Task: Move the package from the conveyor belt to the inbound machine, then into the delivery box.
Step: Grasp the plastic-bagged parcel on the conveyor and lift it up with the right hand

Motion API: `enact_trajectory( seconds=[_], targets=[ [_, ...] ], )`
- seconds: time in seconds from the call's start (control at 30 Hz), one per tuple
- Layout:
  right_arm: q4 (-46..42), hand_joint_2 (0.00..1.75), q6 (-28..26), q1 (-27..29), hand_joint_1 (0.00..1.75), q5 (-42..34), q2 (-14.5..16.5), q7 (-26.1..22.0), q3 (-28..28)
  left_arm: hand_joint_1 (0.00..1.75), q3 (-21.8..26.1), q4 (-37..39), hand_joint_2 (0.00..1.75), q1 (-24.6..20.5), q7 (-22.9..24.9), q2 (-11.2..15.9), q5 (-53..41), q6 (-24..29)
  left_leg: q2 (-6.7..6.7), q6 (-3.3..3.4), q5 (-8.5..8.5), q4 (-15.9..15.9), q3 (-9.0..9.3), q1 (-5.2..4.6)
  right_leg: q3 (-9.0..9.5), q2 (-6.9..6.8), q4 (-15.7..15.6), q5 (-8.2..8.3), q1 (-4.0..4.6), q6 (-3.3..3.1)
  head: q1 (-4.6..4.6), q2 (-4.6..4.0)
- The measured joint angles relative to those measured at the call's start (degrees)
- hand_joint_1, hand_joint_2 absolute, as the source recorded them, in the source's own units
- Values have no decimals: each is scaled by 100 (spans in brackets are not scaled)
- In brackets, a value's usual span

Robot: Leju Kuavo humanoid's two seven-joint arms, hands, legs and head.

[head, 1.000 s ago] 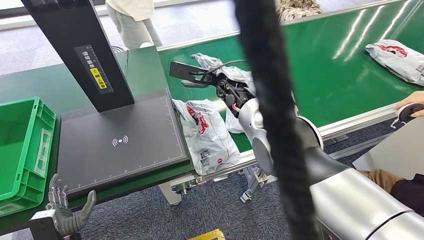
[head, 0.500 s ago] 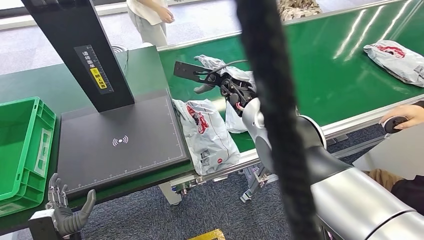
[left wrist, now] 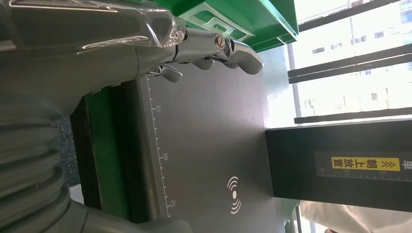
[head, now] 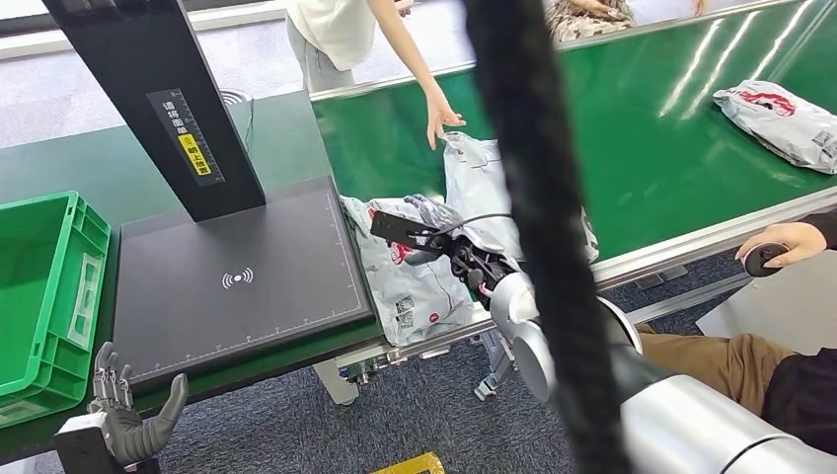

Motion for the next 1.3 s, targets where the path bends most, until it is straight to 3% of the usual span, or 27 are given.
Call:
enact_trajectory(
  seconds=[0.2,1.2,1.23,1.3],
  targets=[
    [0,175,-103,354,0,-96,41,-21,-74,0,-2,2,175,-1,0,2,10,-7,1,0,0,0,0,0,-1,0,0,0,0,0,0,0],
    [0,175,-344,863,0,-482,254,-117,-339,0,-10,28,175,-59,0,49,114,22,2,0,0,0,3,0,1,1,0,0,0,0,0,0],
    [0,175,-357,876,3,-492,265,-122,-345,0,-11,33,175,-64,-1,49,114,21,2,0,0,0,3,0,1,1,0,0,0,0,0,0],
    [0,175,-373,900,82,-507,286,-126,-352,0,-11,48,175,-75,0,49,114,21,2,0,0,0,4,0,2,1,0,0,0,0,-1,0]
  ],
)
